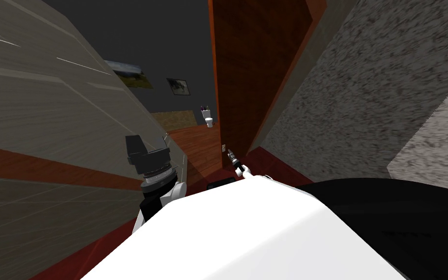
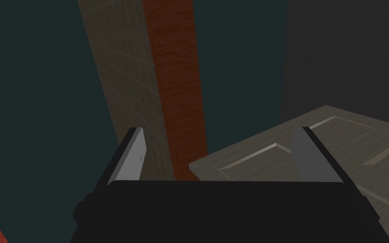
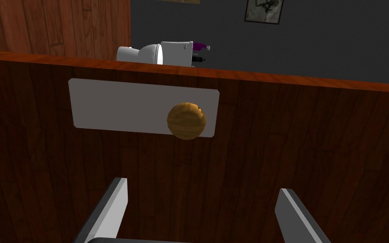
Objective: Push the door open
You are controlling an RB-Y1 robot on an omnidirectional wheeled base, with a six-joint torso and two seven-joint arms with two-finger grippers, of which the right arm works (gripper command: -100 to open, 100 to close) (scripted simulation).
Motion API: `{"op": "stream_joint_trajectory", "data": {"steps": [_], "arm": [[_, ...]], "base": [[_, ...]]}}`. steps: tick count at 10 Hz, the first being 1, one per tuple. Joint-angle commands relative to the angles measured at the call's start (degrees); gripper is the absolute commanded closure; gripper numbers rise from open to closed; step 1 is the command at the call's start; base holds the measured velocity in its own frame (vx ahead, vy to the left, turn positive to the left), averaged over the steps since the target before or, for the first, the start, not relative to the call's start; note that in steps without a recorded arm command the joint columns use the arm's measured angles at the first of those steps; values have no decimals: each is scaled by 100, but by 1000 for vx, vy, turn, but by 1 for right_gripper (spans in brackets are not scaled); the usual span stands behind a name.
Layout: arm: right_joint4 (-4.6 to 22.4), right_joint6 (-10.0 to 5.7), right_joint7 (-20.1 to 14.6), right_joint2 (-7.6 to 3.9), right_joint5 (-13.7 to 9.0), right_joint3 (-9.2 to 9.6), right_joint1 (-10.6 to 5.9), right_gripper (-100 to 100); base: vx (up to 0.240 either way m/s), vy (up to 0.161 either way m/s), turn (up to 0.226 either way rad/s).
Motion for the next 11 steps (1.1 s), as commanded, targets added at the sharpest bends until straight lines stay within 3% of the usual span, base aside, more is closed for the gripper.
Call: {"op": "stream_joint_trajectory", "data": {"steps": [1,7,8,11], "arm": [[21,-8,24,-2,-15,-18,-5,-100],[80,-28,86,62,-54,-67,-18,-100],[80,-28,86,62,-54,-67,-18,100],[80,-28,86,62,-54,-67,-18,100]], "base": [[180,63,27],[165,33,21],[-15,-3,2],[-17,-6,4]]}}
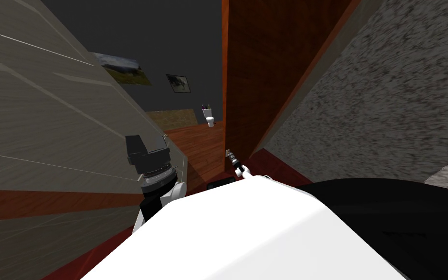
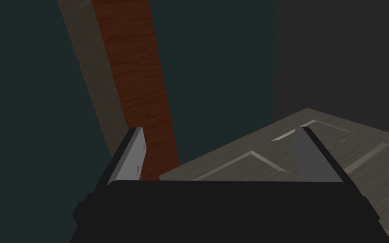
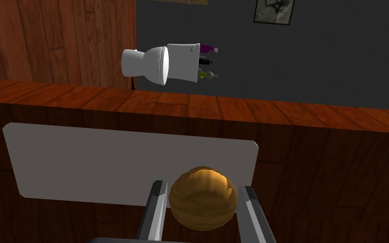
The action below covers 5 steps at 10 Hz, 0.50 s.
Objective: Push the door open
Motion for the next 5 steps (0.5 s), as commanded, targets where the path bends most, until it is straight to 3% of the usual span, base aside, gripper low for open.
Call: {"op": "stream_joint_trajectory", "data": {"steps": [1,3,5], "arm": [[-5,-11,-4,0,-3,-2,-1,100],[5,10,37,-49,-46,-73,10,100],[5,16,73,-87,-90,-143,12,100]], "base": [[-5,-1,-3],[45,24,-7],[163,80,-34]]}}
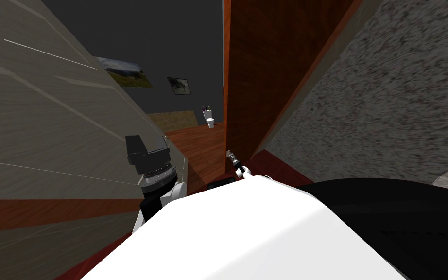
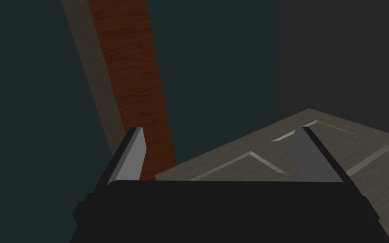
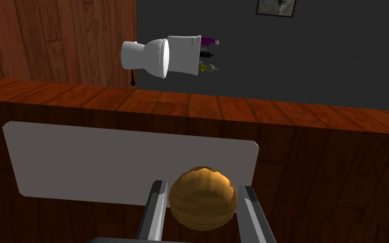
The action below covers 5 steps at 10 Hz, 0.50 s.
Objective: Push the door open
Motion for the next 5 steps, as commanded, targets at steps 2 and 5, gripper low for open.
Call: {"op": "stream_joint_trajectory", "data": {"steps": [2,5], "arm": [[-78,20,59,-95,-92,-153,-34,100],[-77,33,126,-140,-174,-284,-30,100]], "base": [[183,81,-23],[142,70,-22]]}}
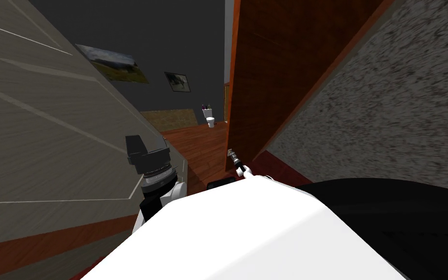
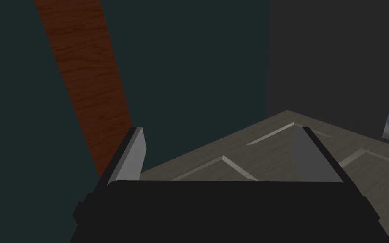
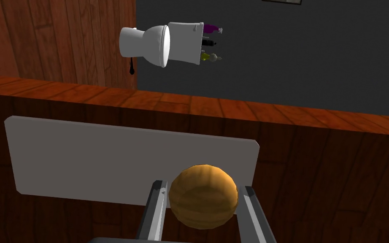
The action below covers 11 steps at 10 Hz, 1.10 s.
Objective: Push the door open
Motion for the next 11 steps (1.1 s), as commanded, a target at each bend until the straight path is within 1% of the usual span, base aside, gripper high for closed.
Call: {"op": "stream_joint_trajectory", "data": {"steps": [1,3,4,6,7,9,11], "arm": [[-6,23,58,-101,-91,-157,-3,100],[-6,34,120,-126,-168,-279,1,100],[-6,34,120,-126,-168,-279,1,100],[-5,49,202,-147,-268,-438,6,100],[-11,51,173,-114,-237,-376,9,-100],[-17,56,165,-104,-237,-370,11,-100],[-32,66,146,-75,-239,-357,16,-100]], "base": [[179,97,-61],[212,105,-83],[140,49,-32],[183,77,-73],[-9,65,-48],[-165,17,-11],[-234,27,-38]]}}
